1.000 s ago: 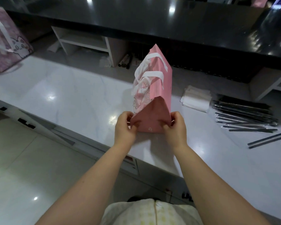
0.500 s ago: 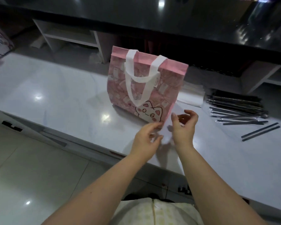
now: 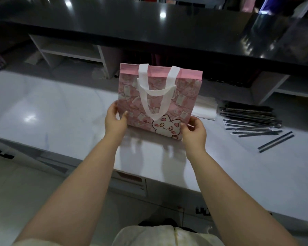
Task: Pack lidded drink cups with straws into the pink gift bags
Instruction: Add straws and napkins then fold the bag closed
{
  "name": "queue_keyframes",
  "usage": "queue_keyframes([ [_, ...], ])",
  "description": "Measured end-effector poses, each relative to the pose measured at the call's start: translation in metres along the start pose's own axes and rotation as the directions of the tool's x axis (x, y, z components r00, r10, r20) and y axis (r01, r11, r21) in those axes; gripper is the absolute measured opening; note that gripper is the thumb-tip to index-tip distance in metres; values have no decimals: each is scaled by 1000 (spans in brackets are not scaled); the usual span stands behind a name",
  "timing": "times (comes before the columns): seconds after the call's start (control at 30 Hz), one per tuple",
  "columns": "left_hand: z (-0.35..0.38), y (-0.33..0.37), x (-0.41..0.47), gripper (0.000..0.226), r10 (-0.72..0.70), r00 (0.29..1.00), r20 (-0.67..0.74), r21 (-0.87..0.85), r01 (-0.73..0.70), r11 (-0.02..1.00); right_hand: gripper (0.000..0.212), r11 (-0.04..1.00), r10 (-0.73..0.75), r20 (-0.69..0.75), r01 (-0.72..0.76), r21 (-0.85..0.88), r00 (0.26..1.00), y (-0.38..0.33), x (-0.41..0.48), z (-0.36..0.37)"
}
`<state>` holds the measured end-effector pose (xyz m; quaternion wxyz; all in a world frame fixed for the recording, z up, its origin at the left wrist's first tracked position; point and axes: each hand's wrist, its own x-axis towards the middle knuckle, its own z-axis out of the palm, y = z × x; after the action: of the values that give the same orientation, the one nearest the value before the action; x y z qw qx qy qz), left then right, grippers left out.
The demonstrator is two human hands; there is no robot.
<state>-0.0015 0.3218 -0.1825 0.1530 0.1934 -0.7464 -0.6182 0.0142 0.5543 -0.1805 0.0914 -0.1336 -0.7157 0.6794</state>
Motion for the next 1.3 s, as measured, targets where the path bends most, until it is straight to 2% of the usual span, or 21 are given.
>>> queue_keyframes([
  [0.13,-4,-3,-7,28,22,1000,6,-30,-21,999,24,999,47,-19,-46,27,999,0,6,-6],
  [0.3,-13,-12,-34,25,121,991,47,-23,-120,992,25,997,63,-8,-63,53,998,0,12,-10],
  [0.43,-27,-24,-35,23,69,990,123,-79,-60,995,23,997,61,-14,-60,39,998,2,8,-11],
  [0.6,-40,-46,-35,20,-34,982,187,-25,39,999,15,992,80,-61,-86,-93,995,23,-6,-20],
  [0.67,-40,-48,-33,12,-29,982,188,-20,33,999,18,988,85,-105,-98,-121,991,25,-11,-19],
  [0.77,-40,-45,-30,12,-8,974,226,18,4,1000,22,980,111,-91,-124,-154,990,23,-13,-21],
  [0.87,-49,-32,-29,16,31,957,287,39,-44,998,17,986,154,-68,-157,-50,986,11,-13,-25],
  [0.97,-58,0,-22,33,159,940,301,-95,-137,986,14,995,28,-55,-23,95,998,-18,-10,-26],
  [1.07,-51,36,-13,31,237,932,275,-188,-189,964,18,985,-41,-43,48,165,998,-45,-5,-24],
  [1.13,-40,49,-9,28,220,934,280,-172,-177,969,18,979,-20,-39,27,203,999,-55,-3,-16],
  [1.3,-27,55,2,23,97,959,268,-204,-42,978,16,951,50,-98,-17,308,994,-65,-3,9],
])
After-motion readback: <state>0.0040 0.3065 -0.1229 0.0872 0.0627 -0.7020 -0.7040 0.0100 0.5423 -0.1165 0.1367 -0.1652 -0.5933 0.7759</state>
